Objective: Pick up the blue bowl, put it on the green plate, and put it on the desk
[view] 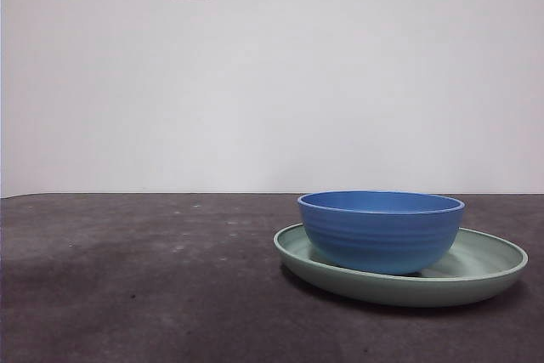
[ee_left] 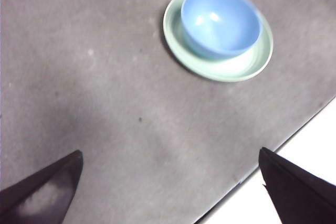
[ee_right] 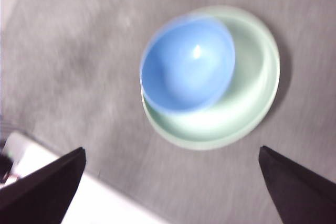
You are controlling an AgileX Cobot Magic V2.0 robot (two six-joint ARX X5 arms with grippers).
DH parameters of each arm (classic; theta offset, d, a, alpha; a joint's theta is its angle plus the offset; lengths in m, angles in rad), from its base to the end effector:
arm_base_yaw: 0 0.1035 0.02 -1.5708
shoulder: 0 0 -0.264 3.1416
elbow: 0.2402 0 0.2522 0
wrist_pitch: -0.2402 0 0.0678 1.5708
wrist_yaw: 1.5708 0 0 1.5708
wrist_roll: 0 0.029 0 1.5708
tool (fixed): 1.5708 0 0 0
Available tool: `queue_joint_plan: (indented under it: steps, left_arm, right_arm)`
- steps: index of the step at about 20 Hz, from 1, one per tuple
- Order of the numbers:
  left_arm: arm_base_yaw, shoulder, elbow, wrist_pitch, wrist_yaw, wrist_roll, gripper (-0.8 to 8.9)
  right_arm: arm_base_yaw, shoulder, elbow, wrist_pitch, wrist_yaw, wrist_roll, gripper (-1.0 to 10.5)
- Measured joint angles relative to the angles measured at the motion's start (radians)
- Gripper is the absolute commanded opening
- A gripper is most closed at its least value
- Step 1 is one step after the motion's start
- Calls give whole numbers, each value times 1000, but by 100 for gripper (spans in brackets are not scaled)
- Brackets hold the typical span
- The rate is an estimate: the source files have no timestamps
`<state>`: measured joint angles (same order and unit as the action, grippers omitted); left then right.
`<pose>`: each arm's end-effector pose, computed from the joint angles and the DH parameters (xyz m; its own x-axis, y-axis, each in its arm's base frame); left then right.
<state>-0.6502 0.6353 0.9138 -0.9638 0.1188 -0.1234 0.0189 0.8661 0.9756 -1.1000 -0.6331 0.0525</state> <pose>0.0786 -0.0641 0.3241 0.5402 -0.5597 -0.6284 0.6070 0.7764 -0.1697 0.1356 0.0197 0.3148 0.4308 0.5999 -0.6742 -0.2952 0.7997 0.5229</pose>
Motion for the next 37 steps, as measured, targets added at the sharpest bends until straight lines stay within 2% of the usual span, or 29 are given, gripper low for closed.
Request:
queue_joint_plan:
  steps: [6, 11, 17, 20, 26, 28, 29, 31, 37]
  left_arm:
    - [0, -31, 2, 10, 11, -8, 554]
    - [0, -84, 3, 11, 71, -18, 554]
    - [0, -120, 3, 11, 89, -21, 554]
    - [0, -119, 3, 11, 89, -21, 554]
    - [0, -119, 3, 10, 89, -21, 554]
    - [0, -119, 3, 10, 89, -21, 554]
    - [0, -119, 3, 10, 89, -21, 554]
    - [0, -119, 3, 10, 89, -21, 554]
    - [0, -119, 3, 12, 89, -21, 554]
  right_arm:
    - [16, 167, 0, -49, 8, -12, 579]
    - [18, 354, 0, 40, 114, -34, 579]
    - [37, 537, 0, 209, 137, -49, 577]
    - [63, 610, 0, 238, 151, -52, 461]
    - [74, 641, 0, 270, 172, -64, 414]
    - [74, 641, 0, 268, 218, -64, 406]
    - [74, 641, 0, 268, 241, -64, 368]
    - [73, 642, 0, 271, 246, -64, 312]
    - [74, 686, 0, 331, 243, -65, 268]
